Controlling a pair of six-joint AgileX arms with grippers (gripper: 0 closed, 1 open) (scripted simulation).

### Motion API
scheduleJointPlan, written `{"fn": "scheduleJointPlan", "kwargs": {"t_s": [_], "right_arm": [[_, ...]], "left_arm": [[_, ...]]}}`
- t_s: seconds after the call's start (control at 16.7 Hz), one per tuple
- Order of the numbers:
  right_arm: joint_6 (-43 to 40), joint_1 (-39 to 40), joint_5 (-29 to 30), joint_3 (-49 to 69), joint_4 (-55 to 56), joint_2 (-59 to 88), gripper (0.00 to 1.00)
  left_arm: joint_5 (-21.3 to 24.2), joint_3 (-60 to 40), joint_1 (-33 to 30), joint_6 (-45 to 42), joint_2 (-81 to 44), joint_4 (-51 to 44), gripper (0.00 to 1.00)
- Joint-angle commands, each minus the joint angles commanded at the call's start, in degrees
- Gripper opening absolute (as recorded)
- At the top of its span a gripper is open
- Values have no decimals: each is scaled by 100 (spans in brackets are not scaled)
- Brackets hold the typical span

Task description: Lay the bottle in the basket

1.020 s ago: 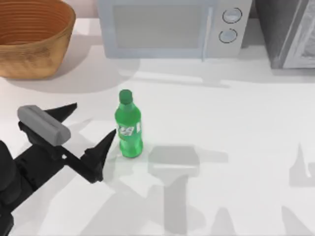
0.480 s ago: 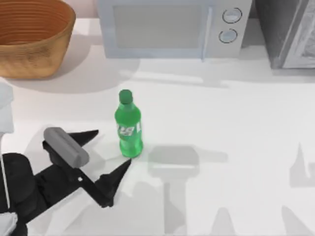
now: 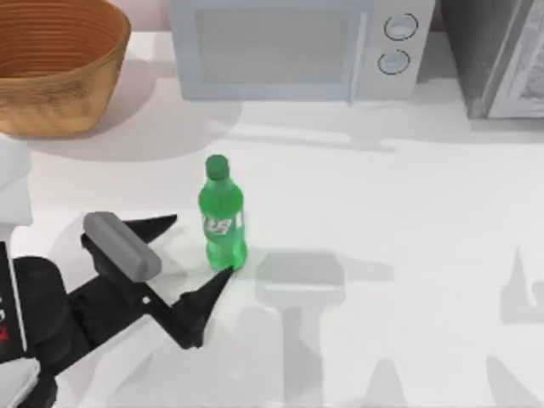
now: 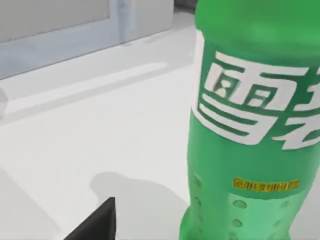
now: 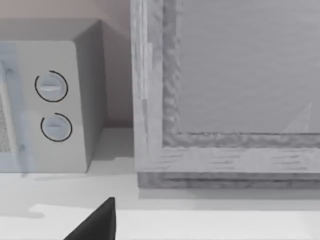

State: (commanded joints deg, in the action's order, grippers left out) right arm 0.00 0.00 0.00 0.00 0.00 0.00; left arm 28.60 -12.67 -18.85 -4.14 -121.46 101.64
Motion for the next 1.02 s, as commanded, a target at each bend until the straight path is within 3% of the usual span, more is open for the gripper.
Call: {"fn": "scheduleJointPlan", "kwargs": {"t_s": [1.02], "right_arm": [[0, 0, 0, 0, 0, 0, 100]], "left_arm": [[-642, -1184, -650, 103, -123, -990, 100]]}}
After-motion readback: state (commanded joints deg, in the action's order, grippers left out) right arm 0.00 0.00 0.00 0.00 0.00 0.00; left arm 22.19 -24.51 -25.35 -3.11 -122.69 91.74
